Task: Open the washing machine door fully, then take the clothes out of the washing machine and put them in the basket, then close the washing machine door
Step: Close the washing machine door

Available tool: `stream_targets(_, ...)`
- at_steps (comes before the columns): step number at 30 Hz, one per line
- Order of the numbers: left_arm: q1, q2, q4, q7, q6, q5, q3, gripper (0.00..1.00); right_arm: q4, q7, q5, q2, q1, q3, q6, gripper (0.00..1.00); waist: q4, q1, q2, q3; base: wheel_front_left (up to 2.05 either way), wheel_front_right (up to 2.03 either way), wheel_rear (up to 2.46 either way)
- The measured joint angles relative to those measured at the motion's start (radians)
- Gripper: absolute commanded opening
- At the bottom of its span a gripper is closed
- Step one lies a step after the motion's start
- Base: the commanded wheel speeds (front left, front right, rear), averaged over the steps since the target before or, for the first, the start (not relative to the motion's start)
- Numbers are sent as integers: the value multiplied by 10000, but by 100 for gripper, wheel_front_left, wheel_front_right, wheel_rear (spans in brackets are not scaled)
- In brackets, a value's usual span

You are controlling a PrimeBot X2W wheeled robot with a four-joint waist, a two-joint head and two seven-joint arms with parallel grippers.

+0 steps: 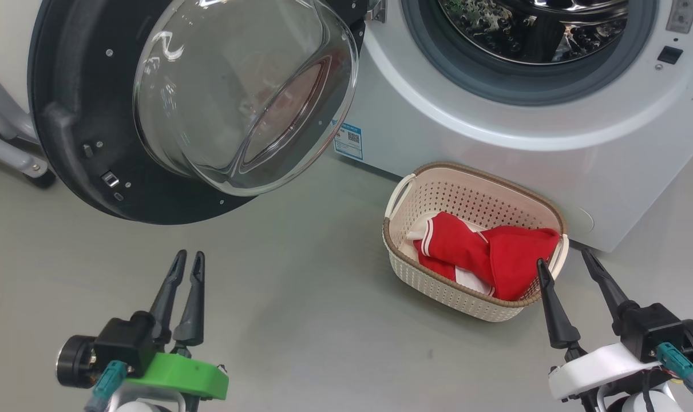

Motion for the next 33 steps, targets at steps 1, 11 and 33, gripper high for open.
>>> stream_targets(1,0,-10,-15,-6,-42,-111,4,0,0,0,0,0,0,0,0,100,-1,0,0,1,0,0,0)
stream_targets(11,-3,-380,-813,-88,-1423,-3990,320,0,0,10,2,-2,-4,-2,-2,100,-7,0,0,20,0,0,0)
stream_targets(33,-2338,516,-2328,192,-1509,-9166,2976,0,-366,217,0,-169,-6,-81,-25,100,-10,0,0,399,0,0,0)
